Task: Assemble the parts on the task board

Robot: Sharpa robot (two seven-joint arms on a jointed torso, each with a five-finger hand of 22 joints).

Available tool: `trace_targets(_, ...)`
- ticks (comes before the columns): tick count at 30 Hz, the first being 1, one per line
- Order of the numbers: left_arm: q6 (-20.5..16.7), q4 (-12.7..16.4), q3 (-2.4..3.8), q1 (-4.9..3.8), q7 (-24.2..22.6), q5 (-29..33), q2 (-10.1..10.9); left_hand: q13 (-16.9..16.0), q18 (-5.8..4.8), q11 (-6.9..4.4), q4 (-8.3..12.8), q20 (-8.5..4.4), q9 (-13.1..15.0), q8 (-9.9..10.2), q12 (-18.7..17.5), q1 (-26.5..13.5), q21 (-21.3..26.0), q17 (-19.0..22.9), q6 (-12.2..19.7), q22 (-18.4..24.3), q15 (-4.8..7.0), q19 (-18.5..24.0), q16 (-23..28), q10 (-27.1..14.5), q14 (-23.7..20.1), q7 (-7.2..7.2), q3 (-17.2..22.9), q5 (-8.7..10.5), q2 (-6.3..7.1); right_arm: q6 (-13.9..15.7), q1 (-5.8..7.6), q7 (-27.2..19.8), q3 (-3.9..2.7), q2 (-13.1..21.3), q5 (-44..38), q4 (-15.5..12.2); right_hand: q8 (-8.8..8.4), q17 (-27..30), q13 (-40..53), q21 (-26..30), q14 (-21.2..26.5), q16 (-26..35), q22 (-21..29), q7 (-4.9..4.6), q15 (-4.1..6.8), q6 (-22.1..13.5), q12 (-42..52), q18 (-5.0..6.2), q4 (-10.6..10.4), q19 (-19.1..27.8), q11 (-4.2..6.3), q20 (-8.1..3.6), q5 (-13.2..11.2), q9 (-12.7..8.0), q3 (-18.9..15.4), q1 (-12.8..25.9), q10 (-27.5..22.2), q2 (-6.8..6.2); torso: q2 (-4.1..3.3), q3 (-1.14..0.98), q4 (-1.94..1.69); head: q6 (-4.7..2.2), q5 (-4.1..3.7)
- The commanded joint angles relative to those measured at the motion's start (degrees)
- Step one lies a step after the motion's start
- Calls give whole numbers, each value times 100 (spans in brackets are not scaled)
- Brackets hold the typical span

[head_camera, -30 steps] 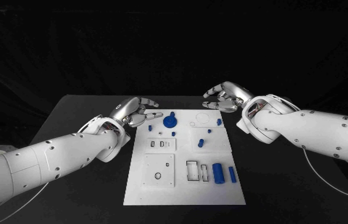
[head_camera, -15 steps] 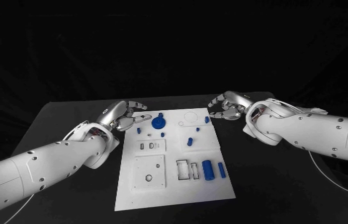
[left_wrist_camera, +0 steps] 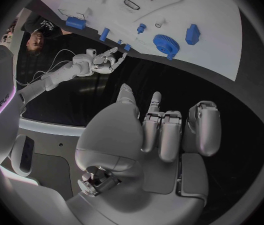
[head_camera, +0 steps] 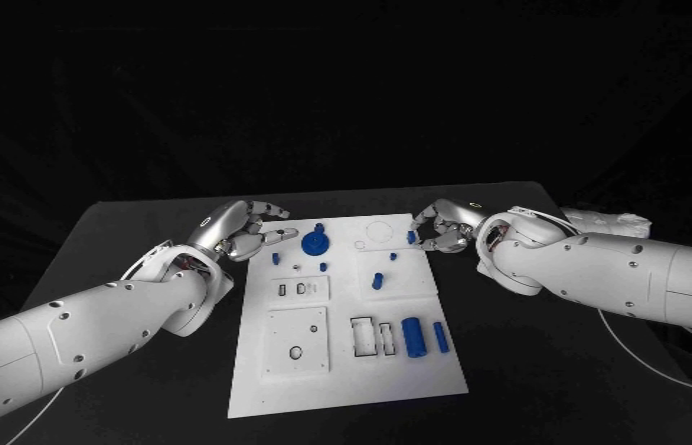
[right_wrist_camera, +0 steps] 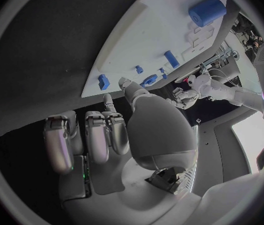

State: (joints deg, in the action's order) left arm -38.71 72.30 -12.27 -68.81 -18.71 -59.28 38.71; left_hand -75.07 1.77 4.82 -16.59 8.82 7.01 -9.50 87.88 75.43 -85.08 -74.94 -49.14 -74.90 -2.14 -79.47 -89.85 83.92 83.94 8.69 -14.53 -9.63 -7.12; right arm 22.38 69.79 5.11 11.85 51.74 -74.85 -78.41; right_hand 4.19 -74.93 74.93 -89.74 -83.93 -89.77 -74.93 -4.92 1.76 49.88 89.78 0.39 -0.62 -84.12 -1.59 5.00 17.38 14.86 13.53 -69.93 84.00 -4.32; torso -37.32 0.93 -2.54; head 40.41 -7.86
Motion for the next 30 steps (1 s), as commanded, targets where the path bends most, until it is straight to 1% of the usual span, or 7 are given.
trace_targets(1, -1, 26, 3, -1, -60, -15, -3, -1004, 73, -14, -3, 3, 8, -36, -10, 58, 13, -1506, 18, -636, -12, 50, -15, 330, 606, -6, -39, -18, -14, -134, -14, 120, -1, -59, -274, 96, -24, -1507, 1507, -26, -607, -23, -1507, 26, 29, -44, 22, -39, 38, -588, 53, -47, -37, -12, -5, -75, 600, 4, -1, 4, -3, 6, -7)
trace_targets(5, 2, 27, 3, -1, -58, -15, -1, -1004, 73, -14, -3, 3, 8, -36, -10, 58, 13, -1506, 18, -636, -12, 50, -15, 330, 606, -6, -39, -18, -14, -130, -21, 173, -1, -116, -302, 179, -34, -1507, 1507, -26, -607, -23, -1507, 26, 31, -63, 22, -39, 41, -588, 55, -50, -44, -17, -4, -83, 600, 7, 5, 1, 5, 20, 2)
trace_targets(10, 7, 23, 3, -1, -58, -15, -4, -1004, 73, -14, -3, 3, 8, -36, -10, 58, 13, -1506, 18, -636, -12, 50, -15, 330, 606, -6, -39, -18, -14, -143, -24, 225, -1, -178, -323, 260, -50, -1507, 1507, -26, -607, -23, -1507, 14, 36, -108, 22, -39, 42, -588, 53, -56, -54, -28, 0, -95, 600, 21, 10, 1, -1, 31, 10)
trace_targets(13, 7, 23, 4, -1, -60, -15, -4, -1004, 73, -14, -3, 3, 8, -36, -10, 58, 13, -1506, 18, -636, -12, 50, -15, 330, 606, -6, -39, -18, -14, -132, -25, 245, -1, -207, -333, 292, -54, -1507, 1507, -26, -607, -23, -1507, 12, 37, -125, 22, -39, 42, -588, 53, -57, -58, -32, 1, -100, 600, 25, 7, -6, -4, 22, 13)
trace_targets(25, 7, 18, 4, -1, -55, -15, 2, -1004, 73, -14, -3, 3, 8, -36, -10, 58, 13, -1506, 18, -636, -12, 50, -15, 330, 606, -6, -39, -18, -14, -152, -37, 259, -1, -292, -350, 385, -49, -1507, 1507, -26, -607, -23, -1507, 21, 41, -146, 22, -39, 39, -588, 57, -62, -73, -37, 6, -110, 600, 48, 10, 1, 0, 5, 18)
trace_targets(28, 6, 16, 4, -1, -58, -17, -4, -1004, 73, -14, -3, 3, 8, -36, -10, 58, 13, -1506, 18, -636, -12, 50, -15, 330, 606, -6, -39, -18, -14, -175, -51, 279, -1, -328, -355, 424, -47, -1507, 1507, -26, -607, -23, -1507, 16, 41, -146, 22, -39, 37, -588, 56, -64, -76, -39, 10, -113, 600, 59, 7, -1, -5, 2, 17)
trace_targets(30, 7, 18, 4, -1, -59, -19, -3, -1004, 73, -14, -3, 3, 8, -36, -10, 58, 13, -1506, 18, -636, -12, 50, -15, 330, 606, -6, -39, -18, -14, -209, -67, 316, -1, -356, -368, 454, -47, -1507, 1507, -26, -607, -23, -1507, 7, 41, -150, 22, -39, 36, -588, 51, -65, -80, -43, 16, -119, 600, 72, 4, -3, 0, -5, 29)
